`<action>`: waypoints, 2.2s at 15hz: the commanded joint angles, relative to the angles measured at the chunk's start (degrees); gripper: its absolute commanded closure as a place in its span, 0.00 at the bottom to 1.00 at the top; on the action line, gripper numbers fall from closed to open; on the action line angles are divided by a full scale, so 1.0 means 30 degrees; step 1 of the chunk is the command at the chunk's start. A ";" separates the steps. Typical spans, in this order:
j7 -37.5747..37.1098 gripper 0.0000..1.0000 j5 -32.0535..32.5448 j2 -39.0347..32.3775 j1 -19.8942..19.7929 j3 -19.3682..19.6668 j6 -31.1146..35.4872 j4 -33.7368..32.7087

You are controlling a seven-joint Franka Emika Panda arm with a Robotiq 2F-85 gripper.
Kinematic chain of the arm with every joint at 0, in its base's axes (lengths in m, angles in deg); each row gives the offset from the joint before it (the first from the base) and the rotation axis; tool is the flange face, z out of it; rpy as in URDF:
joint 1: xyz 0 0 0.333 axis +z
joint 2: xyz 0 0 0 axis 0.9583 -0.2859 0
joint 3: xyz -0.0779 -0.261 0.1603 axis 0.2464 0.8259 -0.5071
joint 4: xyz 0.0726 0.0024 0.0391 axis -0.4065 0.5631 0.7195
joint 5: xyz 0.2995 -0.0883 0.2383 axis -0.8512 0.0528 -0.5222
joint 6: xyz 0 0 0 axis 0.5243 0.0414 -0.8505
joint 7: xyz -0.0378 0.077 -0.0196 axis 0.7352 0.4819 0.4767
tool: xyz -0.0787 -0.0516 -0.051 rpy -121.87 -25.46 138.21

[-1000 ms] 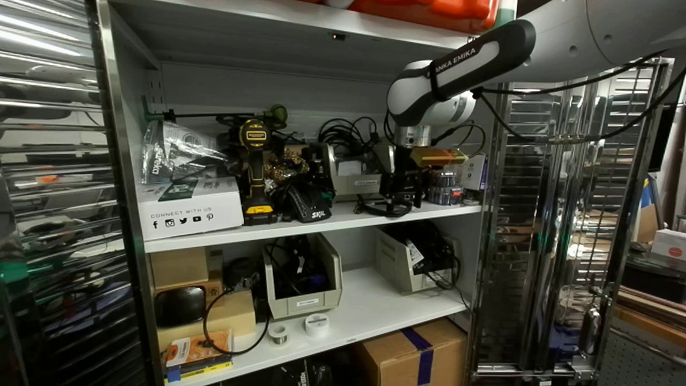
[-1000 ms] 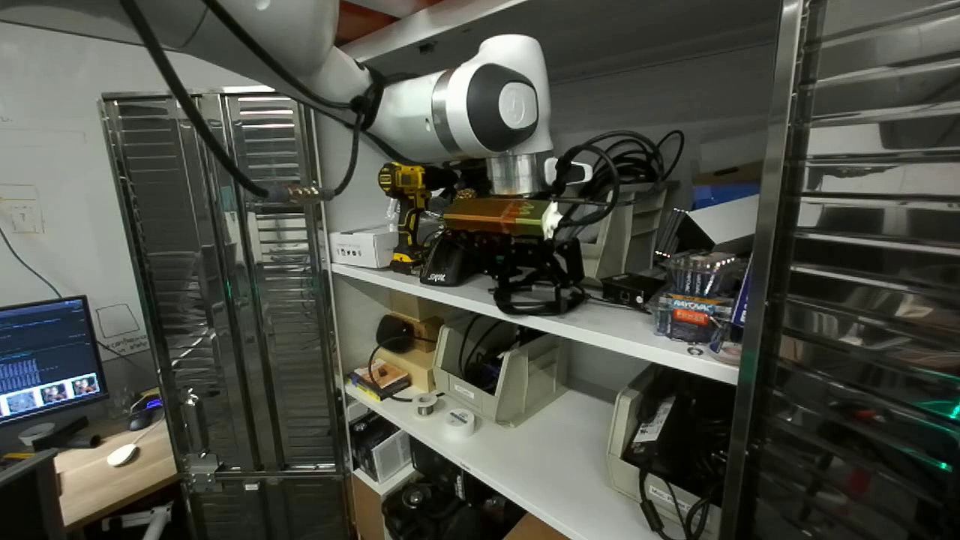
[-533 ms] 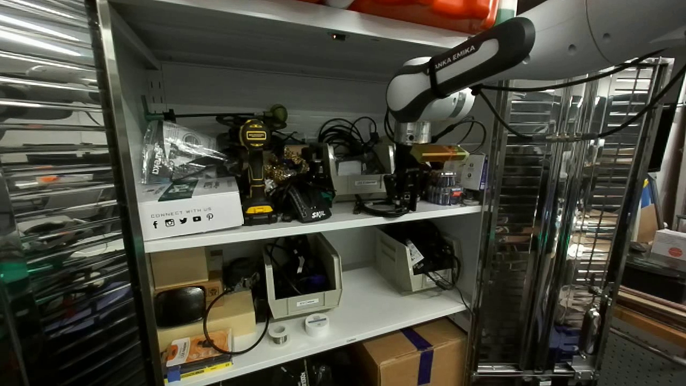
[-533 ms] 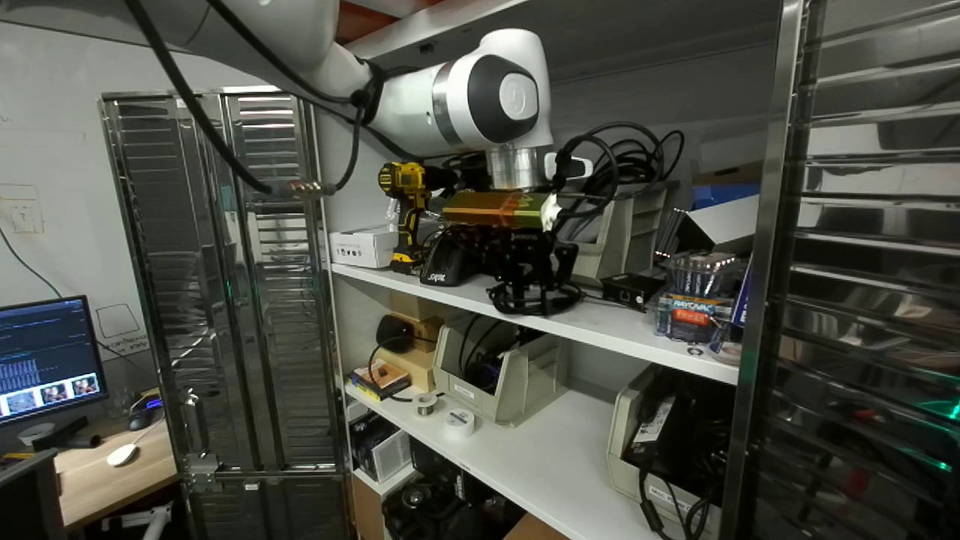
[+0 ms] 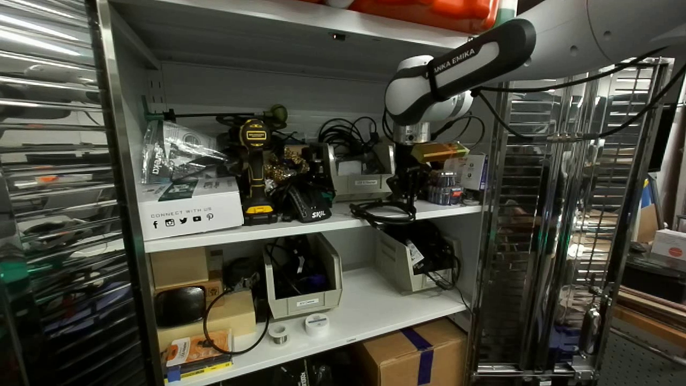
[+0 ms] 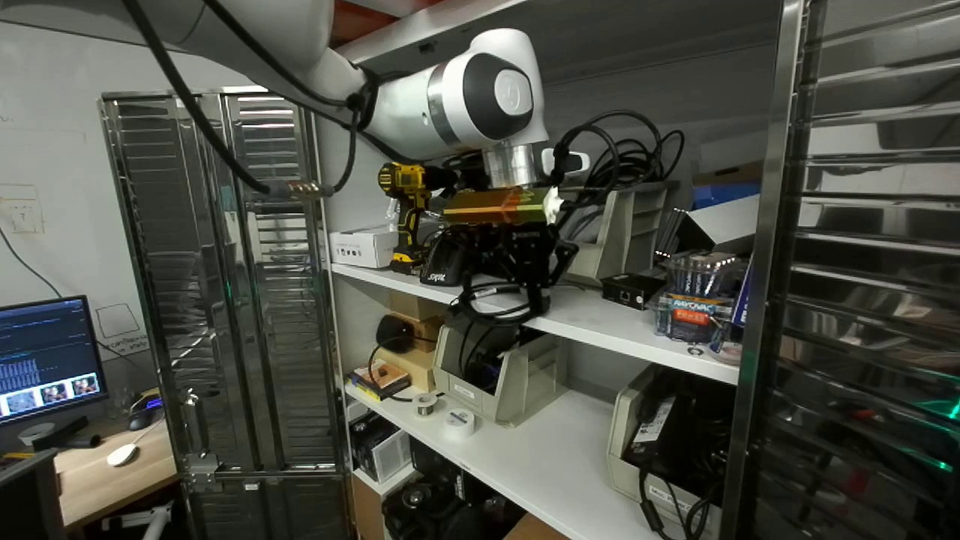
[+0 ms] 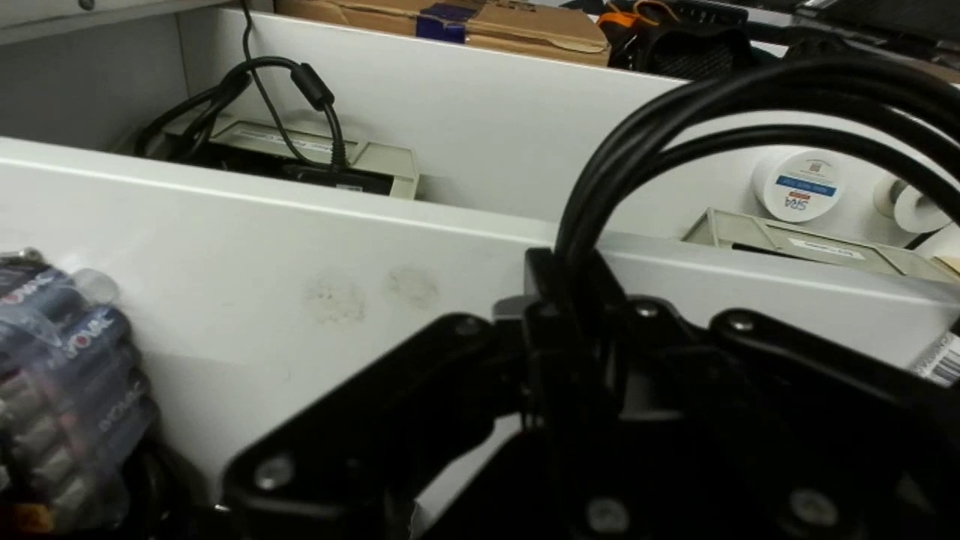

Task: Put the black cable inside the tool box on the first shelf

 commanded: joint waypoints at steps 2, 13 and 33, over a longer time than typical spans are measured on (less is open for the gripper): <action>0.0568 0.92 0.1414 0.2979 0.0319 0.0015 0.3274 0.4048; -0.0449 0.97 0.7373 1.1021 0.0041 -0.0201 0.8756 1.3324; -1.0174 0.98 2.0164 0.2595 0.0103 -0.1042 1.0627 0.0135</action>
